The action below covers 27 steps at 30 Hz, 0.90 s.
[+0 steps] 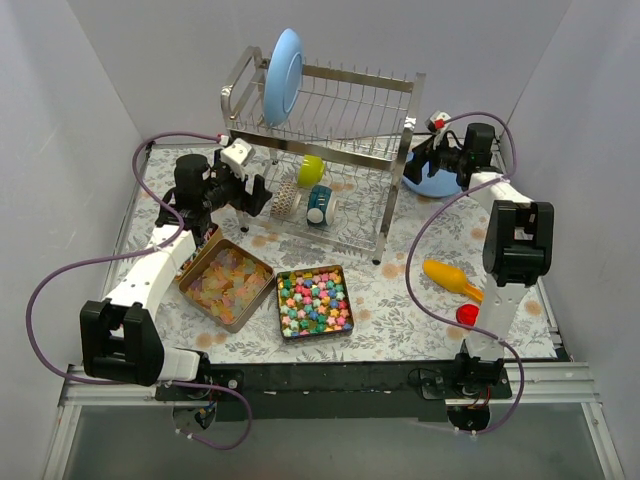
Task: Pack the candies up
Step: Adjust the distractor at the center of the board.
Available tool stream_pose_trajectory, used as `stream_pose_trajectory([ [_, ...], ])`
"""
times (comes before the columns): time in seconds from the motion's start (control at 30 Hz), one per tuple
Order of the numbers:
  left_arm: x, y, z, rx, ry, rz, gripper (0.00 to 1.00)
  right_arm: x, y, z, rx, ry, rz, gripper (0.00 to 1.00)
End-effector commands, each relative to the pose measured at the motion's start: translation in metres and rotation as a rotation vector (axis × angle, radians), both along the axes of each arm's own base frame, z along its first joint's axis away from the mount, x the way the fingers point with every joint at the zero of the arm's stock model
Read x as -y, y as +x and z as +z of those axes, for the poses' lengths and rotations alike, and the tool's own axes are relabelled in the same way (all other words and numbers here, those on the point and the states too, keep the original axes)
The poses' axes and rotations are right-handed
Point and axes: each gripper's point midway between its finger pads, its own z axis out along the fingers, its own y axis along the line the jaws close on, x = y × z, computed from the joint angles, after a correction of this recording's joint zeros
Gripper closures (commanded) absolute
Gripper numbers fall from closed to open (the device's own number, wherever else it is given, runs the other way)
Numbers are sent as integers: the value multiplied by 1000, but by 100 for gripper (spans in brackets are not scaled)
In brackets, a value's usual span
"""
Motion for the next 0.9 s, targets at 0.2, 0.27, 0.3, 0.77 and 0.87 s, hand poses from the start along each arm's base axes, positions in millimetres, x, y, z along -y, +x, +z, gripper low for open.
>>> stream_pose_trajectory([
  [0.2,-4,-33,20,92,82,-72,25,15,-53,65,194,-88,-61,30],
  [0.27,-4,-42,11,89,86,-90,34,18,-74,78,180,-92,-79,40],
  [0.3,-4,-44,10,84,74,-79,40,17,-85,72,158,-103,-66,56],
  [0.77,-13,-33,-37,8,35,13,100,-68,-229,76,14,-59,237,99],
  [0.87,-12,-21,-41,-15,43,16,100,-73,-217,78,0,-52,206,99],
])
